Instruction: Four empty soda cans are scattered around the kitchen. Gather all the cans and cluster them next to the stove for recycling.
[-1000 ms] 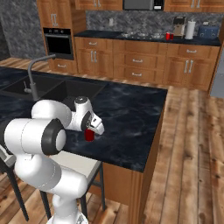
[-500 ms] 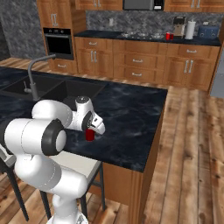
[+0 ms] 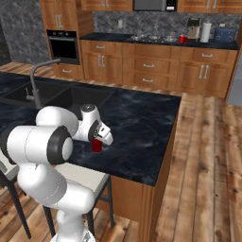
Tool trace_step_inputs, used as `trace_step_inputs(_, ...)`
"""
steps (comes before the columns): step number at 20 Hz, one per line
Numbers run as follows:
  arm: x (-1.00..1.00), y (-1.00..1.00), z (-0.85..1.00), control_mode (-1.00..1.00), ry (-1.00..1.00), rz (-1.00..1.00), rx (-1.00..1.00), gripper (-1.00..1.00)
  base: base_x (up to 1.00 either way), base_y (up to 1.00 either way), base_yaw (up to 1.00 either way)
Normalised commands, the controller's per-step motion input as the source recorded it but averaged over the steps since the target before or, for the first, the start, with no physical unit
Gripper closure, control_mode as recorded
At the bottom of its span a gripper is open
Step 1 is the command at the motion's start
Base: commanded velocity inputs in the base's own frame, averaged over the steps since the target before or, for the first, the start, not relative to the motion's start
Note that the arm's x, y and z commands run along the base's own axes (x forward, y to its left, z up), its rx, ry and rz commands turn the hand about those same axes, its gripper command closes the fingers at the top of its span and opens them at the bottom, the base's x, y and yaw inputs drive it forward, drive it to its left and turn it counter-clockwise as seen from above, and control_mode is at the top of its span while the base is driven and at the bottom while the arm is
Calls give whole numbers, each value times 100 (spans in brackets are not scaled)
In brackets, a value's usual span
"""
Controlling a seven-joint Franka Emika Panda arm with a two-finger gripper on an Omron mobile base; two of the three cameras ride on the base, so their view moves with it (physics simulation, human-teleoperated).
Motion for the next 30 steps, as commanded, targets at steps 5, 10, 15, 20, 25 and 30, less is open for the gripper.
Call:
trace_step_inputs(5,0,2,-3,-100,0,0,0,100,0,0,0)
trace_step_inputs(10,0,0,0,-100,0,0,0,100,0,0,0)
trace_step_inputs(15,0,0,6,-100,0,-1,0,100,0,0,0)
trace_step_inputs(20,-8,0,42,-100,8,-3,0,100,0,0,0)
trace_step_inputs(25,-22,-2,67,-100,10,-2,0,100,0,0,0)
trace_step_inputs(30,-38,-10,54,-100,4,0,0,100,0,0,0)
